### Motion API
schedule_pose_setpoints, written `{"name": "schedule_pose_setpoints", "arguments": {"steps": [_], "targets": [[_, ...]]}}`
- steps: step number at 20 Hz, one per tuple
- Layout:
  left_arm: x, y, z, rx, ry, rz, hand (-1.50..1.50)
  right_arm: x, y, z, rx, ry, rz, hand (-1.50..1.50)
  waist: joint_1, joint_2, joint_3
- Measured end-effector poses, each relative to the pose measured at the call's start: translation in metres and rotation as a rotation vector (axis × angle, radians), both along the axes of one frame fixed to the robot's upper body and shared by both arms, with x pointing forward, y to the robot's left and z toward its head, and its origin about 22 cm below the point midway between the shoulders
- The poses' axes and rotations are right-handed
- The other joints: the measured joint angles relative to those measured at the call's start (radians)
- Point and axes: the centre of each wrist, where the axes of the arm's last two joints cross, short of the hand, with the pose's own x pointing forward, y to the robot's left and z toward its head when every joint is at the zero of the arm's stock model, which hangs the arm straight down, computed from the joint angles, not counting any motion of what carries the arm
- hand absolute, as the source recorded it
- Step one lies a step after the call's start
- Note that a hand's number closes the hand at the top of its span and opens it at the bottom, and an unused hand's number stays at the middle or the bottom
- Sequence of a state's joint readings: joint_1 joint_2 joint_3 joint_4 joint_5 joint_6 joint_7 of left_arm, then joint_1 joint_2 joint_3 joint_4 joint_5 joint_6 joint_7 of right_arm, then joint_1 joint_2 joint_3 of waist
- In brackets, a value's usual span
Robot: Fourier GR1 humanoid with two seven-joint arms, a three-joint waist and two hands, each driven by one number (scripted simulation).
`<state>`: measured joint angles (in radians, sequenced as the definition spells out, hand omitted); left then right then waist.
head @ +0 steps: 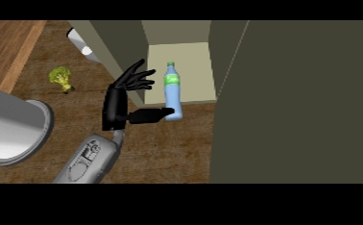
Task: Pick up the bottled water, place it into the cabinet and close the cabinet
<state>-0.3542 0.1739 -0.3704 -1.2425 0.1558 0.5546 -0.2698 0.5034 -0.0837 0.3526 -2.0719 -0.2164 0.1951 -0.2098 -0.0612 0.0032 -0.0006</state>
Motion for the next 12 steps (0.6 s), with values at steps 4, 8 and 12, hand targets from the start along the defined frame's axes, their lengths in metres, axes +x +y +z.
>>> {"name": "schedule_pose_setpoints", "arguments": {"steps": [4,8,12], "targets": [[0.004,-0.001,-0.003,-0.075,-0.005,-0.08,-1.5,-0.005,-0.003,0.0,-0.007,0.009,-0.018,-1.5,0.018,-0.002,0.0],[0.006,-0.003,-0.006,-0.15,-0.014,-0.143,-1.5,-0.008,-0.005,0.003,-0.008,0.011,-0.038,-1.5,0.036,-0.004,-0.001],[0.005,-0.011,-0.006,-0.215,-0.002,-0.183,-1.5,-0.012,-0.005,0.006,-0.004,0.01,-0.05,-1.5,0.047,-0.003,-0.002]]}}
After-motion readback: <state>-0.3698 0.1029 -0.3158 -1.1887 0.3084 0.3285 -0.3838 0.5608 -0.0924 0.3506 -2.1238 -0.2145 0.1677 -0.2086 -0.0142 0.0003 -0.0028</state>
